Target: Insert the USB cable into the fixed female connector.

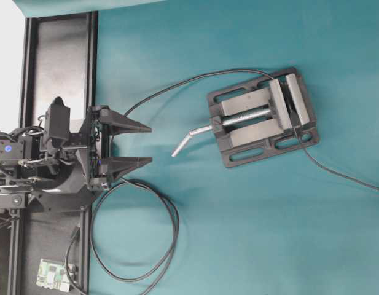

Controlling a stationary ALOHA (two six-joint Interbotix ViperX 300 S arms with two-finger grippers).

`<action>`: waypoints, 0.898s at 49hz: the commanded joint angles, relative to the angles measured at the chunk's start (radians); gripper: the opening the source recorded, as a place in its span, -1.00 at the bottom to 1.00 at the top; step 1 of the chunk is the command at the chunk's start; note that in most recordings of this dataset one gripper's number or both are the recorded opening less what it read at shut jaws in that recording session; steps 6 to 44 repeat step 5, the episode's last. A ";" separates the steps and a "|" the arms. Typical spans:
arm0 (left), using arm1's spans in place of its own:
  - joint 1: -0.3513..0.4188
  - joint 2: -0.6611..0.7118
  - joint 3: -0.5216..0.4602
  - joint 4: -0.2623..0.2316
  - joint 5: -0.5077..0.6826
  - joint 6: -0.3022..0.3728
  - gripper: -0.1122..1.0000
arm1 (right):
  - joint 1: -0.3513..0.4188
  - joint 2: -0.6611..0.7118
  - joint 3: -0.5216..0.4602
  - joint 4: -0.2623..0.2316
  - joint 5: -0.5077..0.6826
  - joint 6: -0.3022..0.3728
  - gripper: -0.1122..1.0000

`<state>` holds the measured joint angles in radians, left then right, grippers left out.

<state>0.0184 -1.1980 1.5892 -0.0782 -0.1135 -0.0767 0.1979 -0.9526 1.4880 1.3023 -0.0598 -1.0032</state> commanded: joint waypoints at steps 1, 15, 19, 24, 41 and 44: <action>0.000 0.012 -0.014 0.003 -0.008 -0.009 0.93 | -0.002 0.005 -0.014 -0.005 0.000 0.002 0.60; 0.000 0.012 -0.014 0.003 -0.009 -0.009 0.93 | -0.002 0.005 -0.014 -0.005 0.000 0.002 0.60; 0.000 0.012 -0.014 0.003 -0.009 -0.009 0.93 | -0.002 0.005 -0.014 -0.005 0.000 0.002 0.60; 0.000 0.012 -0.014 0.003 -0.009 -0.009 0.93 | -0.002 0.005 -0.014 -0.005 0.000 0.002 0.60; 0.000 0.012 -0.014 0.003 -0.009 -0.009 0.93 | -0.002 0.005 -0.014 -0.005 0.000 0.002 0.60; 0.000 0.012 -0.014 0.003 -0.009 -0.009 0.93 | -0.002 0.005 -0.014 -0.005 0.000 0.002 0.60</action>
